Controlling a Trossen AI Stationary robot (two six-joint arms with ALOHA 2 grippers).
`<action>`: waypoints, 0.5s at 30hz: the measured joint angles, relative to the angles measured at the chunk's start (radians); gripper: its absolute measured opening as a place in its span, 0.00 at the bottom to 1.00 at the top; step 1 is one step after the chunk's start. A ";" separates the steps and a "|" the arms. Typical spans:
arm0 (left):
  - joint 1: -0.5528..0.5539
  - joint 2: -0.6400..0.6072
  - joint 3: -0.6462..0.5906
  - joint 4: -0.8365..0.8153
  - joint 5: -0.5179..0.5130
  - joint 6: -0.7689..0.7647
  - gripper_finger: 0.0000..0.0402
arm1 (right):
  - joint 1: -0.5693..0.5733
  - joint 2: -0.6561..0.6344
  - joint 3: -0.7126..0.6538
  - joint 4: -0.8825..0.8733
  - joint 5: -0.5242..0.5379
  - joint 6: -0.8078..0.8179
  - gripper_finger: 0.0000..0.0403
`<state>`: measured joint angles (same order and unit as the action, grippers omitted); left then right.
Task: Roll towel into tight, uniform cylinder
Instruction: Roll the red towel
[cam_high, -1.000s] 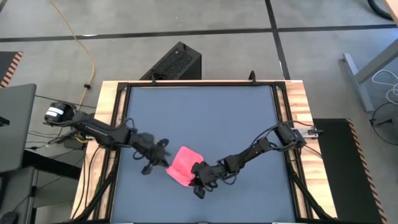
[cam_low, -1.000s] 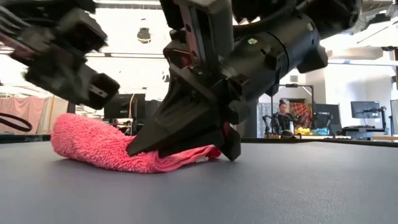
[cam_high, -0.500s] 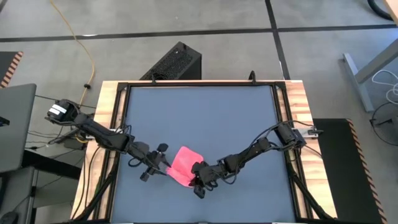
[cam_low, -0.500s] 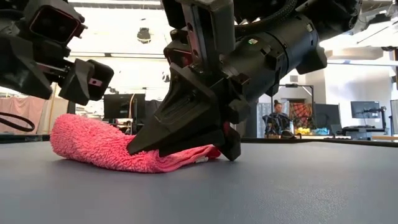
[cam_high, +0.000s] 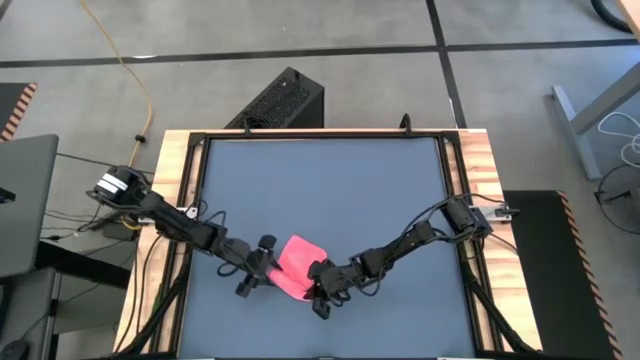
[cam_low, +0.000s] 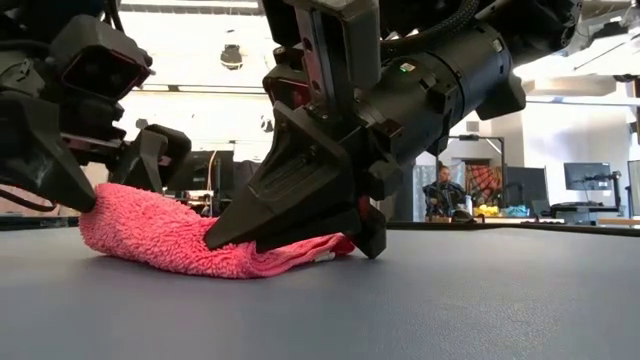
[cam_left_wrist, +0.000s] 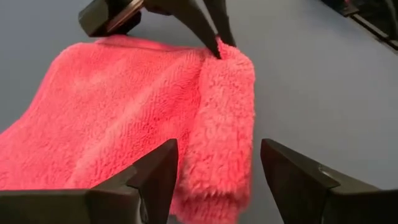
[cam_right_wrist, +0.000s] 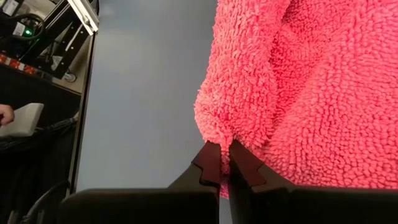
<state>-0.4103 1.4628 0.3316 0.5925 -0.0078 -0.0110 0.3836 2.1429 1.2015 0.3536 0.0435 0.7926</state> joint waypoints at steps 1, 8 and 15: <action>0.000 0.006 0.006 -0.001 0.000 -0.001 0.54 | 0.000 0.000 0.000 -0.001 0.000 0.003 0.06; 0.001 0.010 0.014 -0.051 0.025 -0.038 0.35 | 0.000 0.000 0.001 0.001 0.009 0.022 0.06; 0.003 0.010 0.015 -0.050 0.093 -0.053 0.03 | 0.002 0.001 0.001 0.003 0.031 0.042 0.06</action>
<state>-0.4070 1.4731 0.3462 0.5426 0.0849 -0.0638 0.3851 2.1437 1.2026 0.3565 0.0742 0.8350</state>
